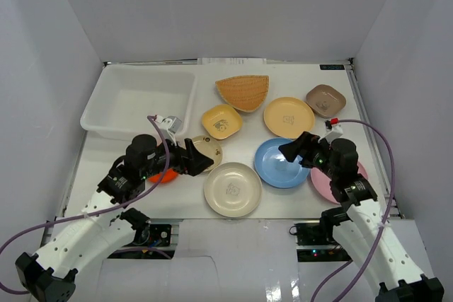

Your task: Place the plates into the plastic bin on the countertop

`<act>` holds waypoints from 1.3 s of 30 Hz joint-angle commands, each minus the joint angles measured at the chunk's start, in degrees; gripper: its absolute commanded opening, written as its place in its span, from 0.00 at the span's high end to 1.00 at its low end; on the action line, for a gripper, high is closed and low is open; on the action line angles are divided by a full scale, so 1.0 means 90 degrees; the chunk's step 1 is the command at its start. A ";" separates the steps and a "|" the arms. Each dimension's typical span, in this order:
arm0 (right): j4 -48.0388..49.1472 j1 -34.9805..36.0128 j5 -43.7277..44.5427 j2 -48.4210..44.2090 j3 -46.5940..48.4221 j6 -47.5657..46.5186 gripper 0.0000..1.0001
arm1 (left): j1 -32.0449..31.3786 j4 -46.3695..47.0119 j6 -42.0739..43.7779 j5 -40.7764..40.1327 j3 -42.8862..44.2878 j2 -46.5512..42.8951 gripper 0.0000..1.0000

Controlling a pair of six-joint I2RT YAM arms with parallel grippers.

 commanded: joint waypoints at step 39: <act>0.3866 0.1576 0.3412 0.8396 0.3968 0.4222 0.36 | 0.0037 0.0492 0.1022 0.0412 0.0079 -0.0367 0.02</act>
